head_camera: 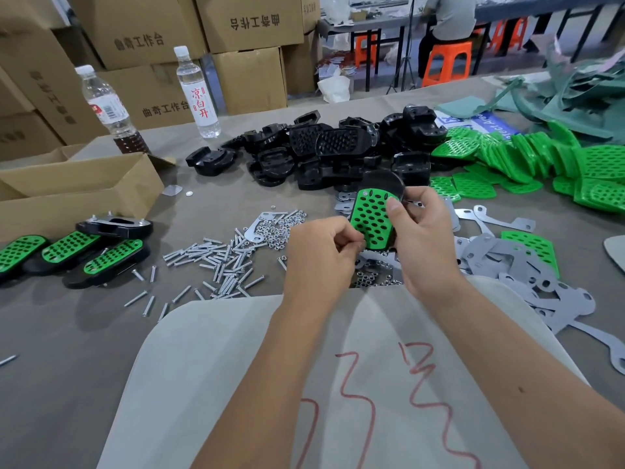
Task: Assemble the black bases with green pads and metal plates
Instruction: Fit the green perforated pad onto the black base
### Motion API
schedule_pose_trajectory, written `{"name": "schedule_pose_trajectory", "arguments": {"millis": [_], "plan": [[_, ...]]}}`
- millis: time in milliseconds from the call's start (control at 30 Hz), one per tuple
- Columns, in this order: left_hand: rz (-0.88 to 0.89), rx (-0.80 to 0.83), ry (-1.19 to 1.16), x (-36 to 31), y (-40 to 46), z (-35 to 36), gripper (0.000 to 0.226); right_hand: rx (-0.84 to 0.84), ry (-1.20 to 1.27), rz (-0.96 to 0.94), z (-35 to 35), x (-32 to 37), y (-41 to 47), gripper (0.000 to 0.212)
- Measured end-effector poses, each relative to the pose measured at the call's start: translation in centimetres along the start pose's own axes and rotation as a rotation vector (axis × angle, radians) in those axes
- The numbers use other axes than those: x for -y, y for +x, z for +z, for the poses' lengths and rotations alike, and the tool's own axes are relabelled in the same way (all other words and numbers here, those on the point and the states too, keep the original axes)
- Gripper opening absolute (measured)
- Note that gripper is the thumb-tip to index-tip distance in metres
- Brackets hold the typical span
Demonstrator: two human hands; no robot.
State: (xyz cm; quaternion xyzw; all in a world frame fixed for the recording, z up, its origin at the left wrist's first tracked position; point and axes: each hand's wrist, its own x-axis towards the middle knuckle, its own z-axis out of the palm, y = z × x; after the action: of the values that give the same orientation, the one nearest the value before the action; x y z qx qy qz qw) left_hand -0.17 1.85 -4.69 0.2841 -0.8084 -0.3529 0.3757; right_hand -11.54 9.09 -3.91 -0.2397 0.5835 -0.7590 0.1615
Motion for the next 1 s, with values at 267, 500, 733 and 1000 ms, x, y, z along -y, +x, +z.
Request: {"name": "schedule_pose_trajectory", "arguments": {"millis": [267,500,733,1000], "plan": [[0.143,-0.054,0.215,-0.4,0.1,0.8,0.017,-0.019,-0.014,-0.024,0.0,-0.4,-0.1,0.008],[-0.161,0.000,-0.227,-0.1,0.6,0.0,0.017,0.011,0.056,-0.023,0.1,-0.6,0.3,0.003],[-0.395,0.072,-0.543,0.0,0.5,-0.3,0.035,-0.049,0.232,0.075,0.2,-0.2,0.4,0.009],[-0.307,0.079,-0.450,-0.2,0.2,0.7,0.019,-0.012,0.263,0.136,0.2,0.5,0.0,0.009]]}}
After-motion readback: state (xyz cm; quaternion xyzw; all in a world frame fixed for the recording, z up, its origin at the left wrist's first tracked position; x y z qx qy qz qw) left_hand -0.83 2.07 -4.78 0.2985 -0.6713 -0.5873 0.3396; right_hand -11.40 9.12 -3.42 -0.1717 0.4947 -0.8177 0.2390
